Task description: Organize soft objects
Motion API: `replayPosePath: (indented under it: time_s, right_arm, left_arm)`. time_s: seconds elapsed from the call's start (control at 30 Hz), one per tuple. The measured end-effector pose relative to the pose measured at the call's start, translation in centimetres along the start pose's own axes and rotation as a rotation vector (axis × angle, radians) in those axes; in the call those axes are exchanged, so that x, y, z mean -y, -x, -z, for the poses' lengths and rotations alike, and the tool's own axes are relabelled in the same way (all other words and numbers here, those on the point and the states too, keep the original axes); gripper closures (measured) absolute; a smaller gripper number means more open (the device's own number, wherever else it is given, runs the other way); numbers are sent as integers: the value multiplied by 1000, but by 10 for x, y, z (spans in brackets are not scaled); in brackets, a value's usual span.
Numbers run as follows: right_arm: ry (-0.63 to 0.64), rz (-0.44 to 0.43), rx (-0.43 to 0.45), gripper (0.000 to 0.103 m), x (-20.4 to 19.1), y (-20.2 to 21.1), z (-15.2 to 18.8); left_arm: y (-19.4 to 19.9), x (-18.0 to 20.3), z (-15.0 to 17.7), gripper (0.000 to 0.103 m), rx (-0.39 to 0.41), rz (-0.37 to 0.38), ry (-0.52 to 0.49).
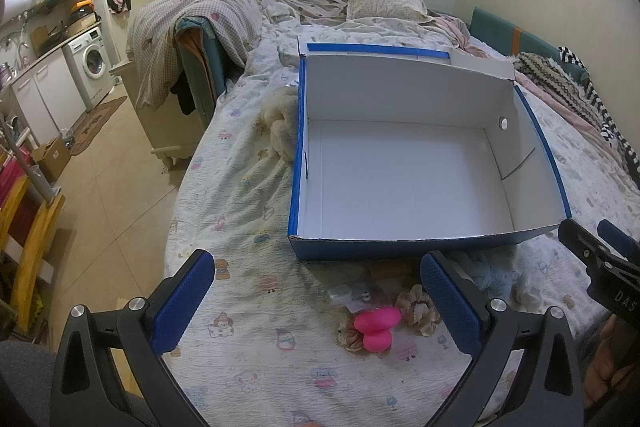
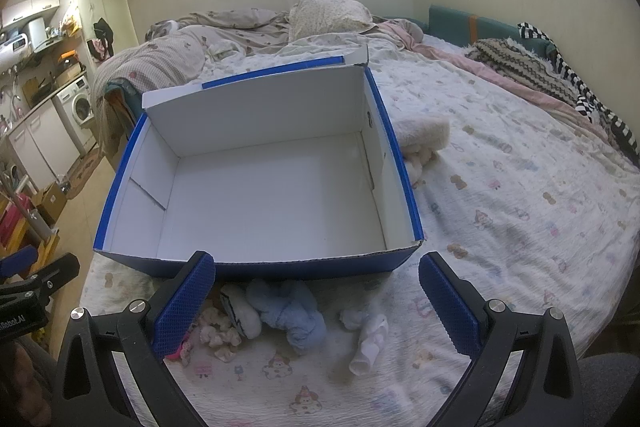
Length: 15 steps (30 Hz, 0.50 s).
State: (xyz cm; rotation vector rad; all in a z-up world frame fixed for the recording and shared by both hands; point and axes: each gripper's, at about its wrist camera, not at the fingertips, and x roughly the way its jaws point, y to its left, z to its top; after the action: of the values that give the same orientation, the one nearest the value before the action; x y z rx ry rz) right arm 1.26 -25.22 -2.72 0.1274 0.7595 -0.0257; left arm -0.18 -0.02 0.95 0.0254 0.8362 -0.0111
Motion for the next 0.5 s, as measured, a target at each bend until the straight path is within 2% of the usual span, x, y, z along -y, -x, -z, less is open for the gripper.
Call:
replayPosePath:
  time_s: [0.5]
  right_arm:
    - [-6, -9, 13, 0, 2, 3, -1]
  left_arm:
    - [0, -4, 5, 0, 13, -18, -2]
